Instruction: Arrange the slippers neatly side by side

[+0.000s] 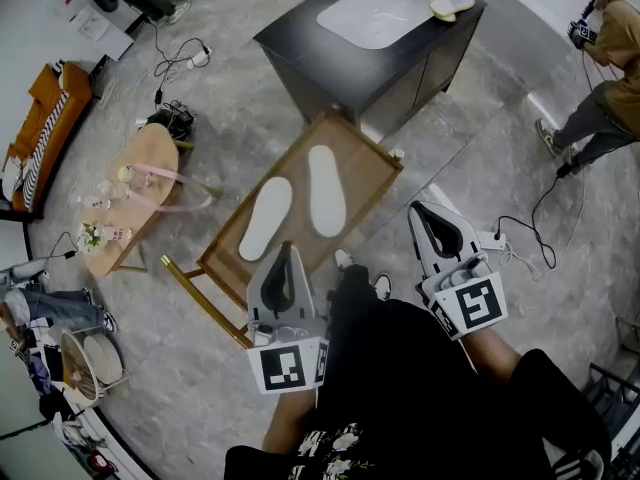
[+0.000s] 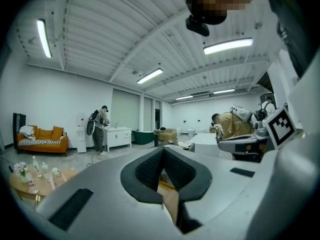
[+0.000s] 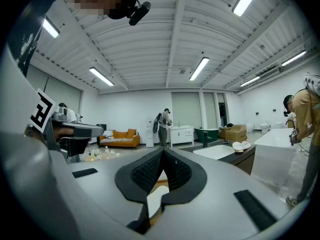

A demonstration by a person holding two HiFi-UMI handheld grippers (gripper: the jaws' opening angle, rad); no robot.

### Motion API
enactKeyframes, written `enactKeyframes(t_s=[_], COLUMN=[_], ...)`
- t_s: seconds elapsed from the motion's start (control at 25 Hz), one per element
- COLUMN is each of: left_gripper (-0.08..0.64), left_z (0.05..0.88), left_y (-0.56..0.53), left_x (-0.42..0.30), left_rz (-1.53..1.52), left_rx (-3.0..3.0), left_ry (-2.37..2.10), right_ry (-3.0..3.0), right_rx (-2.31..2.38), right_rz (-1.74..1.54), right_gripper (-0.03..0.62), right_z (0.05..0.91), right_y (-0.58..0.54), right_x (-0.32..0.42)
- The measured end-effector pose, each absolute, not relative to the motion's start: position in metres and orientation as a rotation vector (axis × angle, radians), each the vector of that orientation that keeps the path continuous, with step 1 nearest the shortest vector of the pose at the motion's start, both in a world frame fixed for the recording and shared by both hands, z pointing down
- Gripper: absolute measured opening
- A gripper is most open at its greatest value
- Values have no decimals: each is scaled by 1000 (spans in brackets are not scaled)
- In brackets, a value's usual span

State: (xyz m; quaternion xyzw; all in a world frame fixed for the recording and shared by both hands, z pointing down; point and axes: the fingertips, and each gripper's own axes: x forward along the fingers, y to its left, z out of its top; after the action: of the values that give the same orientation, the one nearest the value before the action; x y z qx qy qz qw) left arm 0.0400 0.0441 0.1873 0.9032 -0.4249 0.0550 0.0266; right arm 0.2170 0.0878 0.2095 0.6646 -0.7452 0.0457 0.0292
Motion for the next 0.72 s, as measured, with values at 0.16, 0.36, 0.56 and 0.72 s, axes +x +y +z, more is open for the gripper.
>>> enactKeyframes(t_s=[0.16, 0.36, 0.56, 0.72], left_gripper=[2, 2, 2, 2], left_z=[190, 198, 205, 201], left_y=[36, 22, 6, -4], left_x=[45, 37, 34, 34], left_rz=[177, 206, 207, 215], left_rx=[2787, 2758, 2728, 2772], left_ry=[-1308, -1326, -1343, -1334], right_ry=[-2286, -2303, -2325, -2346], right_rx=[2037, 1998, 1950, 1911], right_rz=[171, 182, 172, 166], right_gripper=[-2, -2, -2, -2], right_z=[217, 223, 222, 223], right_y=[82, 61, 40, 20], right_x=[223, 216, 211, 203])
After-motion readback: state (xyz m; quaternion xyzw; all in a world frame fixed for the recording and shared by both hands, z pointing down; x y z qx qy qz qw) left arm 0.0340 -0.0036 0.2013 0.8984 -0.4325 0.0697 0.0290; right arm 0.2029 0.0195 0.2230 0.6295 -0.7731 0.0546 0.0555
